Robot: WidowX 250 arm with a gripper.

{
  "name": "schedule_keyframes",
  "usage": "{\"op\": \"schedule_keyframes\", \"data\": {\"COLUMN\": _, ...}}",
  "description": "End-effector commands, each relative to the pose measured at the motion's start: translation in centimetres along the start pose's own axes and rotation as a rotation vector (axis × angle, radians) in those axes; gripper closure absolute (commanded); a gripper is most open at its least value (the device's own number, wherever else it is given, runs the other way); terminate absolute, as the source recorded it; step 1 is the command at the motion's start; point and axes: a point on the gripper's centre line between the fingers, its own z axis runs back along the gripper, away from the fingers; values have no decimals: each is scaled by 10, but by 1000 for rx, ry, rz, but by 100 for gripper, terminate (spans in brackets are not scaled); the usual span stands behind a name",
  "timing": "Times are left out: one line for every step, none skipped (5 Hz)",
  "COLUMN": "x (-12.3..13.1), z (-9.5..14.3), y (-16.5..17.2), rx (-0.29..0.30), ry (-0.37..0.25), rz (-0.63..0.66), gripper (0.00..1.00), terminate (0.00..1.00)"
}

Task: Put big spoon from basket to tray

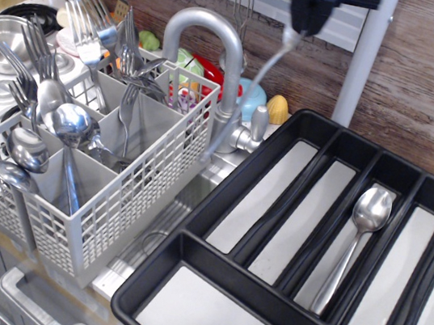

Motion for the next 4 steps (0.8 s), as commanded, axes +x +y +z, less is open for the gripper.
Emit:
{"op": "schedule_keyframes", "data": {"x": 1, "z": 14, "y": -35, "rx": -90, "ry": -69, "rz": 158, "gripper": 100, "terminate": 0}}
{"op": "schedule_keyframes", "data": {"x": -18, "z": 2, "y": -44, "rx": -159, "ry": -70, "rz": 294, "gripper": 100, "terminate": 0}}
{"op": "schedule_keyframes", "data": {"x": -32, "z": -8, "y": -52, "rx": -197, "ry": -55, "rz": 352, "gripper": 100, "terminate": 0}}
{"op": "schedule_keyframes", "data": {"x": -45, "z": -22, "y": -56, "rx": -232, "ry": -66, "rz": 394, "gripper": 100, "terminate": 100}}
